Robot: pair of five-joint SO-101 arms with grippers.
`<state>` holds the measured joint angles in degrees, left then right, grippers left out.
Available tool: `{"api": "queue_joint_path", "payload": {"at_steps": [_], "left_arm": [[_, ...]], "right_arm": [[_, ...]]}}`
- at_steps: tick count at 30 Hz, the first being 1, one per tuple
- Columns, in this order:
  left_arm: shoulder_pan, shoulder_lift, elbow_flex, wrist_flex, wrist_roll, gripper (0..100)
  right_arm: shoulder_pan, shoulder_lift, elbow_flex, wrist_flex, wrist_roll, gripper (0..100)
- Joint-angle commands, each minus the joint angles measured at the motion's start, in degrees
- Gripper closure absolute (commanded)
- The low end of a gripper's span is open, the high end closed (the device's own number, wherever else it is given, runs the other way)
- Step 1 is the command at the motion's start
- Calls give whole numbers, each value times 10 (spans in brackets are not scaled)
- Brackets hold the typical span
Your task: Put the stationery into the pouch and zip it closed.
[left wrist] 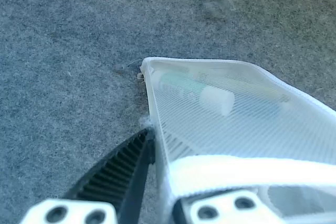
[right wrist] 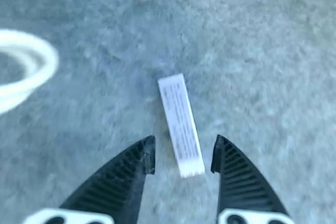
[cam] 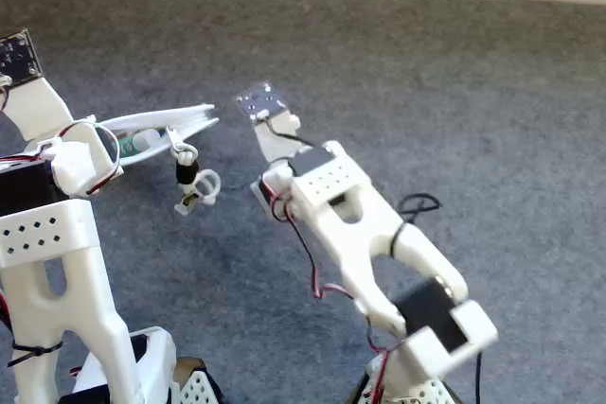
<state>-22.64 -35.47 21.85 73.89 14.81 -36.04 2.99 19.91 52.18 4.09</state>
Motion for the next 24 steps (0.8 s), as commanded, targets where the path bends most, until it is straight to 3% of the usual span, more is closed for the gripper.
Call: {"api": "queue_joint_path", "payload": {"at_steps": [1, 13, 20, 24], "left_arm": [[11, -17, -7, -3, -13, 989], [11, -15, -7, -3, -14, 989], [11, -15, -7, 0, -14, 989], [11, -15, -7, 0, -14, 989]], "right_arm": [[-7, 67, -95, 4, -4, 836], [-7, 161, -159, 4, -2, 837], [-7, 188, -159, 1, -1, 991], [-6, 187, -159, 4, -3, 994]]}}
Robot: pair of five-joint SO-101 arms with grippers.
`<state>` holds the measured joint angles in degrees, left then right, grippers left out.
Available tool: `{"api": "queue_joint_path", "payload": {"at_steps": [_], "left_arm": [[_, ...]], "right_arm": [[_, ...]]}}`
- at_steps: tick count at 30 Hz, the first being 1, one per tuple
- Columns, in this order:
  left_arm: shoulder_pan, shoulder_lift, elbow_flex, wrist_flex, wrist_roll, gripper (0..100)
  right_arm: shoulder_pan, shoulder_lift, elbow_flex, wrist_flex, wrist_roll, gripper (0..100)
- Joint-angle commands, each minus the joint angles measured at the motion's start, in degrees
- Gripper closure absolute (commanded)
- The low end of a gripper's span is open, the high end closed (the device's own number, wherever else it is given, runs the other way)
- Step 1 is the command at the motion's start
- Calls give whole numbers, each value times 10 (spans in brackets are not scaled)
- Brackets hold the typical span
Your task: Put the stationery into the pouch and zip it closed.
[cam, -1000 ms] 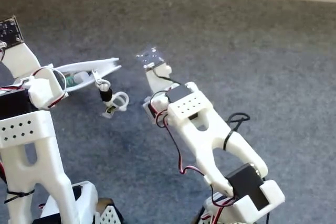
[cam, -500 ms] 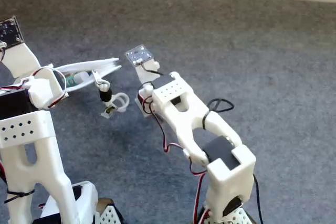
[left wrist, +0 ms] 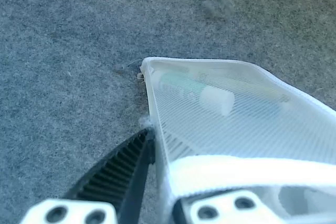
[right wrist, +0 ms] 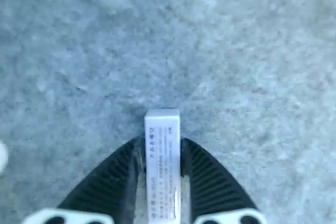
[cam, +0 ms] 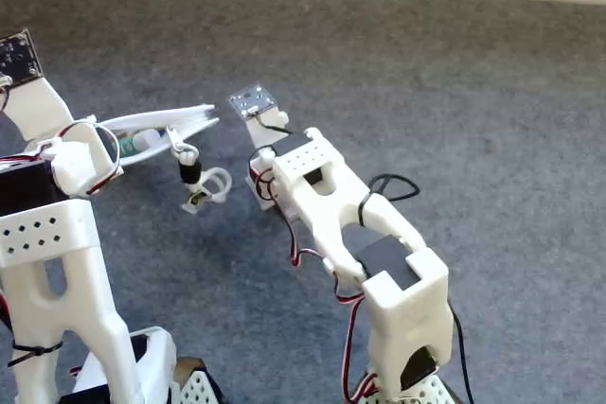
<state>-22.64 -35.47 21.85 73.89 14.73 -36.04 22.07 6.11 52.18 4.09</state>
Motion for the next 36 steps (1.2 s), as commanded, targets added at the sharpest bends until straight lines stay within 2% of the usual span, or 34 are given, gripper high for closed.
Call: {"api": "queue_joint_path", "payload": {"at_steps": [1, 7, 16, 24, 26, 31, 33, 36], "left_arm": [[11, -15, -7, 1, -13, 989], [11, -16, -7, 1, -13, 989], [11, -16, -7, 1, -13, 989], [11, -16, -7, 0, -13, 989], [11, -16, -7, 0, -13, 989], [11, -16, -7, 0, -13, 989], [11, -16, -7, -1, -13, 989], [11, -16, -7, 0, -13, 989]], "right_arm": [[-6, -4, -19, 4, -4, 994], [-5, -26, -17, 25, -4, 994], [-7, -167, 37, 66, -4, 994], [-77, -349, 160, 64, -6, 994], [-95, -390, 189, 59, -34, 994], [-120, -487, 269, -27, -188, 994], [-128, -528, 310, -75, -207, 994], [-139, -589, 391, -173, -195, 994]]}}
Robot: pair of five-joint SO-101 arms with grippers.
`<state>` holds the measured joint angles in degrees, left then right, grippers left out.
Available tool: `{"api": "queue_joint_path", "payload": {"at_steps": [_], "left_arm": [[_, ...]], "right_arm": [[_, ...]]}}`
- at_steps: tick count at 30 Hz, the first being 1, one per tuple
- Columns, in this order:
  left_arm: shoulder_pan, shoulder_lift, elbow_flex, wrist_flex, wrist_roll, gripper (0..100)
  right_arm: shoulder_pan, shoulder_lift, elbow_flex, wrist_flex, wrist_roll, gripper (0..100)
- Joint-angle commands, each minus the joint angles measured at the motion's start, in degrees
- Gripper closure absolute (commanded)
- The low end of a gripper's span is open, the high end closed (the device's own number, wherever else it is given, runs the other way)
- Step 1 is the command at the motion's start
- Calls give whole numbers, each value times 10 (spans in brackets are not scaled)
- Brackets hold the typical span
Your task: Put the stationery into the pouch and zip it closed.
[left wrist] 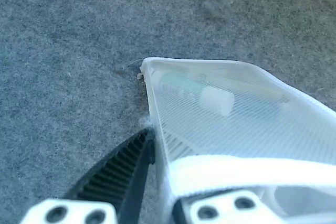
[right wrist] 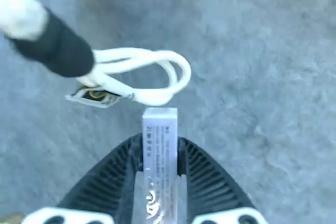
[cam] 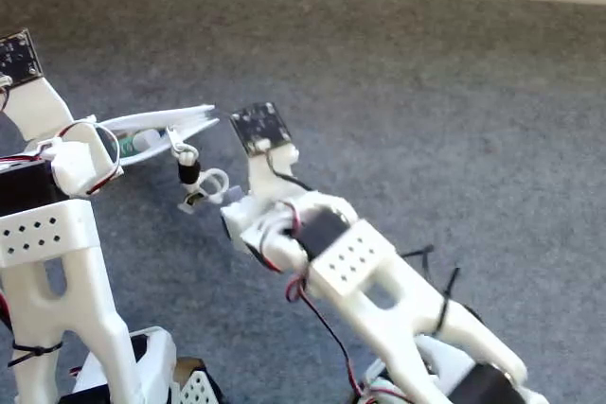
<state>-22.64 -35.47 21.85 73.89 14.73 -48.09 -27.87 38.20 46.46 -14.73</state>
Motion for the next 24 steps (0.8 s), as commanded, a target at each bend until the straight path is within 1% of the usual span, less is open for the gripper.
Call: {"api": "queue_joint_path", "payload": {"at_steps": [1, 6, 9, 13, 16, 21, 24], "left_arm": [[11, -16, -7, 0, -13, 989], [14, -16, -7, 1, -13, 989], [15, -17, -7, 1, -13, 989], [15, -17, -7, 1, -13, 989], [19, -17, -7, 2, -13, 989], [62, -17, -8, 18, -13, 989], [76, -17, -7, 18, -21, 989]], "right_arm": [[-22, -111, 100, -156, 0, 994], [-27, -223, 246, -356, 67, 994], [-26, -275, 305, -433, 93, 994], [-27, -320, 345, -451, 102, 994], [-27, -342, 347, -452, 99, 994], [-27, -393, 347, -454, 99, 994], [-27, -438, 350, -454, 99, 994]]}}
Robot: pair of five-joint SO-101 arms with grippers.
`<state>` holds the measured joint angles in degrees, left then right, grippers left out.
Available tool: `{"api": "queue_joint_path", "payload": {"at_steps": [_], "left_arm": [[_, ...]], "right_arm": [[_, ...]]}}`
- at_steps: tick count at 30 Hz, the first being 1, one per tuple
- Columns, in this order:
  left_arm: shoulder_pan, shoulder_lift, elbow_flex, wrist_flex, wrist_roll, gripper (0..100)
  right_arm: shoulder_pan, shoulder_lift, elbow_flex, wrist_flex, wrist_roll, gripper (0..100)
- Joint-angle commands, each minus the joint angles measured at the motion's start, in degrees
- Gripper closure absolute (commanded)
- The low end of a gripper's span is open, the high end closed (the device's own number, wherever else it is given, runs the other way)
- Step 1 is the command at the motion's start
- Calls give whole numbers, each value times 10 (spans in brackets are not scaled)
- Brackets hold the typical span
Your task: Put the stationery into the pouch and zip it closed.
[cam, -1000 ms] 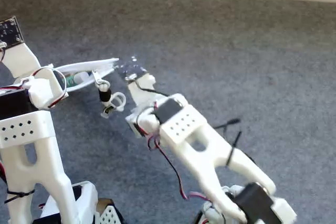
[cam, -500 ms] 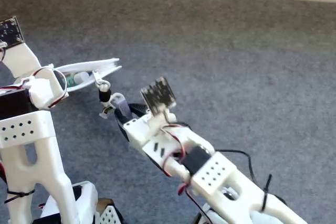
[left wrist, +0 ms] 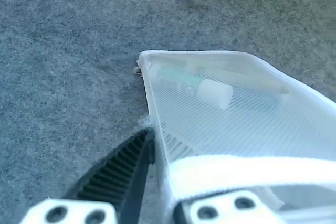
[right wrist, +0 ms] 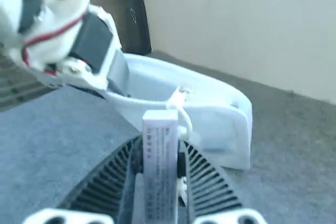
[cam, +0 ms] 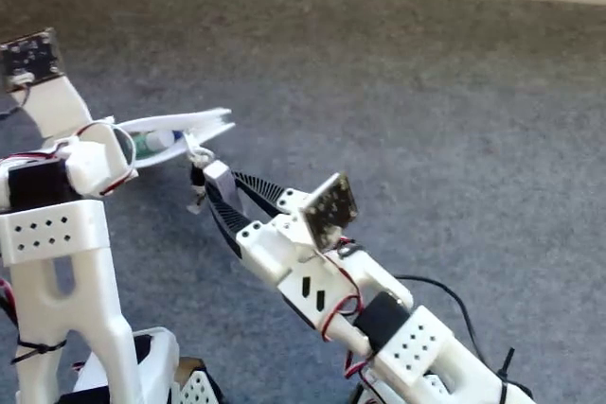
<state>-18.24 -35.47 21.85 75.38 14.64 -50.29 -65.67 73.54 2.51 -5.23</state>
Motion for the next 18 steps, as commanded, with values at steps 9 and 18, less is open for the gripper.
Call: {"api": "queue_joint_path", "payload": {"at_steps": [9, 18], "left_arm": [[107, -17, -13, 35, -53, 989], [173, -17, -7, 45, -65, 989]], "right_arm": [[-5, -164, 11, -15, 4, 994], [8, -163, 66, -182, 9, 994]]}}
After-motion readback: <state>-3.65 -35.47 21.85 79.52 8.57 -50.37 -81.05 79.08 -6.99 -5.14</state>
